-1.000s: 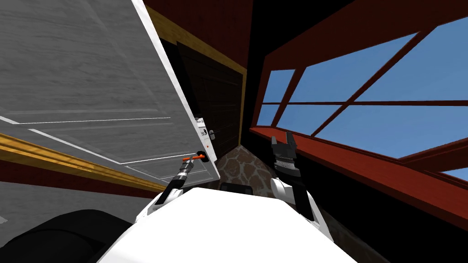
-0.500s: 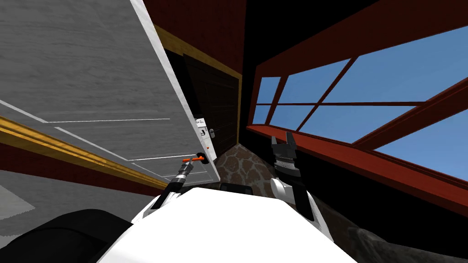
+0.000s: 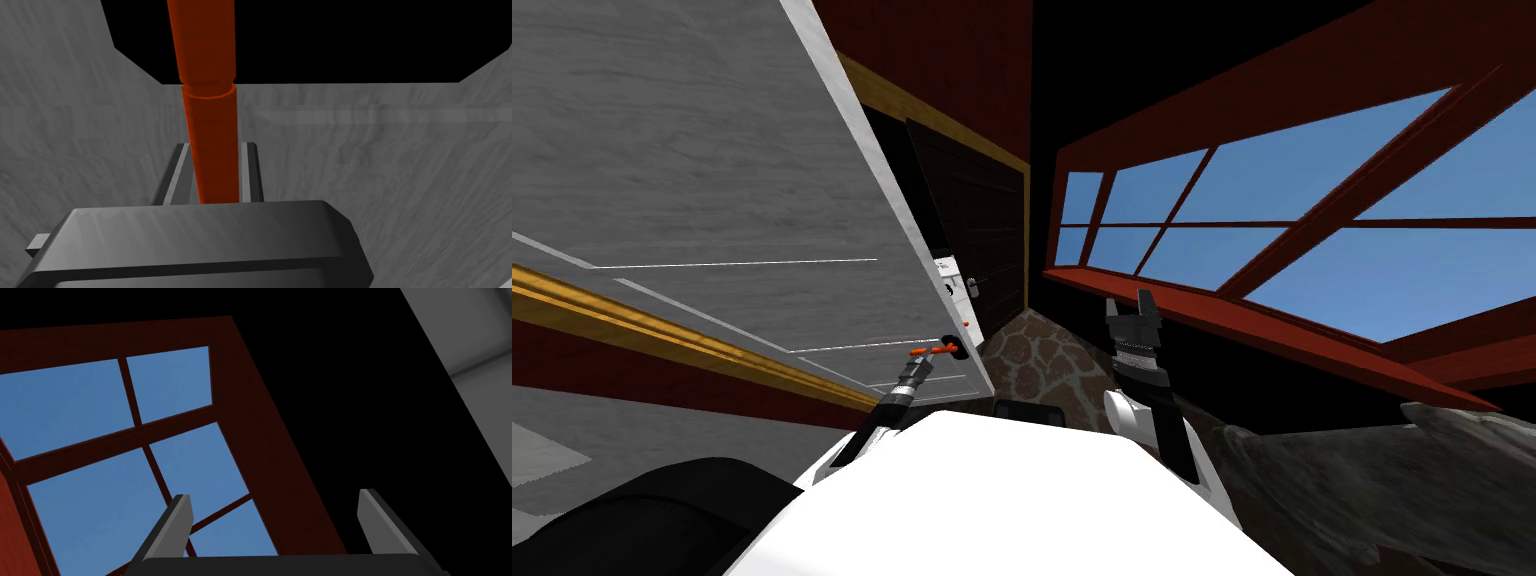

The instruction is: Pull the door open

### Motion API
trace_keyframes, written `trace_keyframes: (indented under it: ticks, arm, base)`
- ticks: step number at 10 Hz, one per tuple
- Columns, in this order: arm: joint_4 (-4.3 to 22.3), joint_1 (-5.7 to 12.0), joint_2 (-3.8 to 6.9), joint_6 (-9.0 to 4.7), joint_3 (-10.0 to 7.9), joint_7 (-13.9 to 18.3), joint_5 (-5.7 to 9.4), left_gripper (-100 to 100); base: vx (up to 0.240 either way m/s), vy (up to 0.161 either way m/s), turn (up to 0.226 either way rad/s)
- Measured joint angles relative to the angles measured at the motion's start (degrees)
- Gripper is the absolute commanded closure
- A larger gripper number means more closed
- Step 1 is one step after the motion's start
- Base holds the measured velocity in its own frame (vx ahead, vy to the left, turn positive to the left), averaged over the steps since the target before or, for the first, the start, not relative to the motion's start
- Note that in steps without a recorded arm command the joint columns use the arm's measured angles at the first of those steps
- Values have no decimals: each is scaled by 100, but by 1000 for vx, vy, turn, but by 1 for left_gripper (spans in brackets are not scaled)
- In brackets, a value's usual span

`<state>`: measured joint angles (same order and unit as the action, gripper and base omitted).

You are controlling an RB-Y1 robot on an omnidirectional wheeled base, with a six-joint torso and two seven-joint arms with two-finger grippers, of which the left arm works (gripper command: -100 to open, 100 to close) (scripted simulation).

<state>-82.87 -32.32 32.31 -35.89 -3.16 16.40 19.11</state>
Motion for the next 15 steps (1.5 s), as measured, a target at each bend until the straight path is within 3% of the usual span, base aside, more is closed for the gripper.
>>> trace_keyframes:
  ticks: [2, 4, 7, 10, 12, 15]
  arm:
    - [7, -97, 95, -113, 76, 77, -7, 100]
    - [49, -188, 117, -176, 117, 94, -23, 100]
    - [132, -464, 275, -608, 194, 224, -55, 100]
    - [195, -613, 357, -941, 255, 288, -85, 100]
    - [458, -684, 476, -1345, 355, 404, -131, 100]
    - [492, -960, 605, -1792, 452, 496, -171, 100]
  base:
    - [-161, 30, -69]
    - [-35, 10, -3]
    - [-13, 11, -10]
    - [-15, 8, -10]
    - [-24, 17, -1]
    - [-27, 21, 0]
